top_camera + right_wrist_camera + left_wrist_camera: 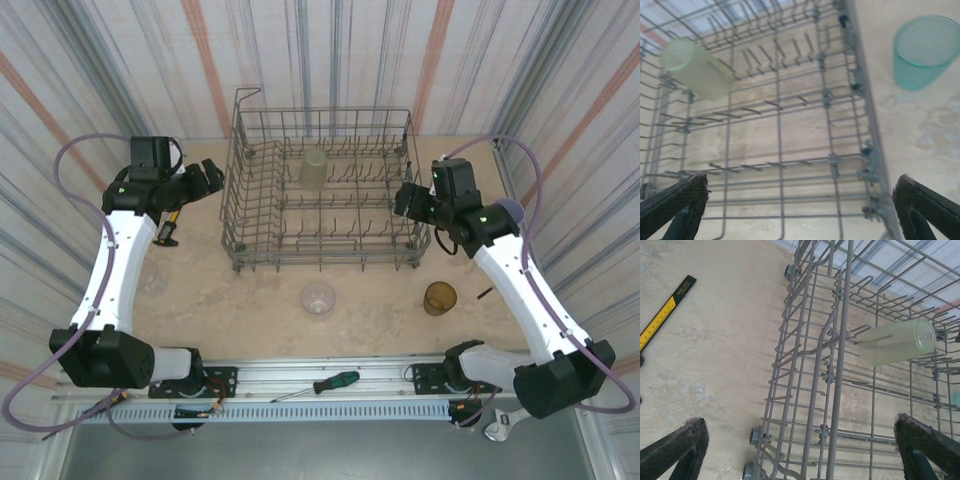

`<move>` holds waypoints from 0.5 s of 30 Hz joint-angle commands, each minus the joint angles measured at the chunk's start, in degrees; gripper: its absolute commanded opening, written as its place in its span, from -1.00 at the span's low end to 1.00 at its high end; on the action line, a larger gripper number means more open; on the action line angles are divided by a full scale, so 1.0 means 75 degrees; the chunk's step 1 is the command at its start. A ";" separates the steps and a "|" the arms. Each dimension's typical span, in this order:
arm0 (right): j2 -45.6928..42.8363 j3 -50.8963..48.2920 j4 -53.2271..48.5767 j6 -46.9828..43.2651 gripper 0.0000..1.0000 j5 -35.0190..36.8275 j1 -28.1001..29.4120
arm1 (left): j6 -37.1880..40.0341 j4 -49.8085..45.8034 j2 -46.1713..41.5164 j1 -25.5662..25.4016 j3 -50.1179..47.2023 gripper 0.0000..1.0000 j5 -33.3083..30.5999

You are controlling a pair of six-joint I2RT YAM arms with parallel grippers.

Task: Load the cups into the dish rack

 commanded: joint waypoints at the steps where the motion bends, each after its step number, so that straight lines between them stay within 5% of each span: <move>1: -0.0191 -0.0358 -0.0743 -0.0108 0.98 -0.0085 -0.0298 | 0.0182 -0.0285 -0.0267 -0.0024 0.0034 0.97 -0.0189; 15: -0.1109 -0.1258 -0.1901 0.0336 0.98 0.0181 -0.0605 | 0.0962 -0.0331 -0.0263 -0.0024 -0.0041 0.97 -0.0037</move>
